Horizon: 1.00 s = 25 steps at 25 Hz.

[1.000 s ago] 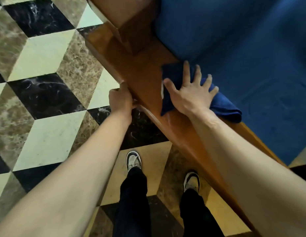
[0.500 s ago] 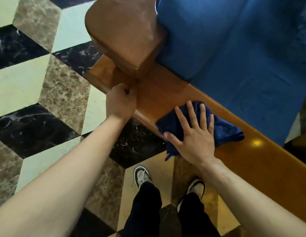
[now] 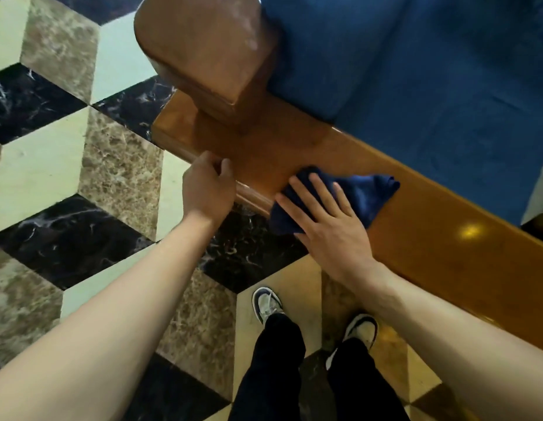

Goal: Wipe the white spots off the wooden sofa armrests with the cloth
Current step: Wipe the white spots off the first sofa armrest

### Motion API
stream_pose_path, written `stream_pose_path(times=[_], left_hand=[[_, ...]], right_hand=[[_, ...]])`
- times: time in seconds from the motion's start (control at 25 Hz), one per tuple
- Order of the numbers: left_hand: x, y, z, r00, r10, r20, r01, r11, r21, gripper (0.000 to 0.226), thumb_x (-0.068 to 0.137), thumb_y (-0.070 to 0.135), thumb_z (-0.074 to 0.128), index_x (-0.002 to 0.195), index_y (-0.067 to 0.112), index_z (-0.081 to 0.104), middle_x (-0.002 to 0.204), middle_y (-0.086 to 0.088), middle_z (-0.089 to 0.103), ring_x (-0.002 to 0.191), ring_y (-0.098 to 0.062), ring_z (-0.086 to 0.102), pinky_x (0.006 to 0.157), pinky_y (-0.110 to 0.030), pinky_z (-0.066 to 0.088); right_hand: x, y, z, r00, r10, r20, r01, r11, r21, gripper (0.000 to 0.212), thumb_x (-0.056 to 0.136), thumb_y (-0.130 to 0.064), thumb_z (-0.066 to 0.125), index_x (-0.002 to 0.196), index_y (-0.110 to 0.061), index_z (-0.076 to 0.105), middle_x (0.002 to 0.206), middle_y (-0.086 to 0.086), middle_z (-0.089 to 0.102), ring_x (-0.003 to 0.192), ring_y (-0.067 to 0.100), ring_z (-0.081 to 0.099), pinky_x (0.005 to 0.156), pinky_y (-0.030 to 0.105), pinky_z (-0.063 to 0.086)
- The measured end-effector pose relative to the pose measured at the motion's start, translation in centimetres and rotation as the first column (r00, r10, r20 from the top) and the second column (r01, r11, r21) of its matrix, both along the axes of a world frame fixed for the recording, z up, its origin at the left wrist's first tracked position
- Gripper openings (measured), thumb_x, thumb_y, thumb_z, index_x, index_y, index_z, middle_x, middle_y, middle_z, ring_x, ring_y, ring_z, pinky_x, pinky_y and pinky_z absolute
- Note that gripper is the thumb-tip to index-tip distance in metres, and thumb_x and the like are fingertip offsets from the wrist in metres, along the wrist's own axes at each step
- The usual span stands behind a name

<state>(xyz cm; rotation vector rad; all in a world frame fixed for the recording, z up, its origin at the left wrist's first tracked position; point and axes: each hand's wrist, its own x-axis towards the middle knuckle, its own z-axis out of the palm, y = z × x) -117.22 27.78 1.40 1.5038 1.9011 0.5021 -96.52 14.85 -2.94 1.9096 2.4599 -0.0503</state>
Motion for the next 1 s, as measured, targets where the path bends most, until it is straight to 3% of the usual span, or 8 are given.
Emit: stream_pose_path(times=[0.08,0.2,0.28,0.4,0.52,0.76,0.88,1.0], left_hand=[[1.1,-1.1,0.8,0.990,-0.138,-0.034,0.139,0.990,0.026,0.019,0.098,0.022,0.052,0.098,0.010,0.066,0.104,-0.010,0.063,0.099,-0.031,0.057,0.080,-0.034,0.040],[2.8,-2.8,1.3,0.926,-0.324,-0.194,0.349,0.930,0.113,0.021,0.096,0.017,0.052,0.106,0.009,0.069,0.119,-0.015,0.059,0.115,-0.036,0.050,0.095,-0.044,0.043],[3.8,-3.5,1.2,0.928,-0.334,-0.164,0.356,0.925,0.134,0.026,0.100,0.018,0.047,0.113,0.011,0.068,0.125,-0.013,0.059,0.118,-0.033,0.051,0.099,-0.041,0.042],[5.7,-5.2,1.0,0.966,-0.240,-0.094,0.251,0.959,0.134,0.030,0.103,0.024,0.043,0.120,0.013,0.066,0.129,-0.012,0.057,0.119,-0.028,0.053,0.096,-0.032,0.038],[9.0,-8.4,0.8,0.933,-0.331,-0.142,0.348,0.930,0.120,0.031,0.103,0.026,0.044,0.119,0.009,0.065,0.128,-0.015,0.058,0.117,-0.031,0.054,0.095,-0.035,0.039],[17.1,-17.4,0.7,0.761,-0.582,-0.288,0.627,0.773,0.096,0.038,0.102,0.028,0.046,0.126,0.006,0.064,0.139,-0.015,0.055,0.135,-0.030,0.044,0.116,-0.054,0.033],[20.6,-22.3,0.4,0.695,-0.640,-0.329,0.696,0.714,0.082,0.041,0.100,0.032,0.045,0.129,0.008,0.062,0.145,-0.016,0.050,0.141,-0.032,0.039,0.118,-0.059,0.031],[21.9,-26.3,-0.1,0.670,-0.657,-0.345,0.704,0.710,0.014,0.047,0.099,0.037,0.044,0.136,0.011,0.057,0.153,-0.016,0.042,0.146,-0.033,0.033,0.121,-0.058,0.026]], right_hand=[[1.9,-2.3,0.3,0.993,-0.113,0.035,0.113,0.994,-0.006,0.087,0.095,-0.049,0.062,0.162,-0.035,0.008,0.172,0.003,0.007,0.158,0.031,0.001,0.125,0.057,0.014],[-0.3,1.0,0.4,0.970,-0.243,0.005,0.243,0.970,-0.031,0.095,0.085,-0.063,0.065,0.161,-0.038,0.014,0.172,0.003,0.010,0.156,0.040,0.003,0.122,0.066,0.010],[-2.8,4.2,0.4,0.969,-0.241,-0.050,0.240,0.970,-0.035,0.095,0.081,-0.066,0.065,0.160,-0.037,0.021,0.171,0.004,0.014,0.155,0.044,0.004,0.120,0.069,0.008],[-1.7,3.5,-0.1,0.984,-0.154,-0.088,0.155,0.988,0.005,0.089,0.084,-0.061,0.064,0.159,-0.036,0.024,0.170,0.005,0.017,0.157,0.039,0.007,0.122,0.064,0.010],[3.6,-3.2,-0.3,0.982,-0.172,-0.076,0.177,0.982,0.068,0.092,0.087,-0.052,0.067,0.162,-0.034,0.015,0.171,0.005,0.012,0.157,0.035,0.005,0.125,0.058,0.011],[18.3,-21.2,0.1,0.943,-0.330,0.039,0.329,0.944,0.030,0.088,0.096,-0.027,0.062,0.162,-0.038,0.005,0.172,0.000,0.004,0.158,0.033,0.000,0.126,0.057,0.011],[24.2,-28.0,0.3,0.919,-0.389,0.068,0.389,0.921,0.000,0.092,0.090,-0.034,0.070,0.162,-0.036,0.012,0.172,0.001,0.007,0.158,0.033,0.002,0.125,0.058,0.013],[28.1,-33.6,-0.9,0.898,-0.437,0.048,0.437,0.899,0.017,0.081,0.097,-0.034,0.061,0.162,-0.034,0.013,0.172,0.002,0.006,0.158,0.036,0.002,0.122,0.065,0.017]])
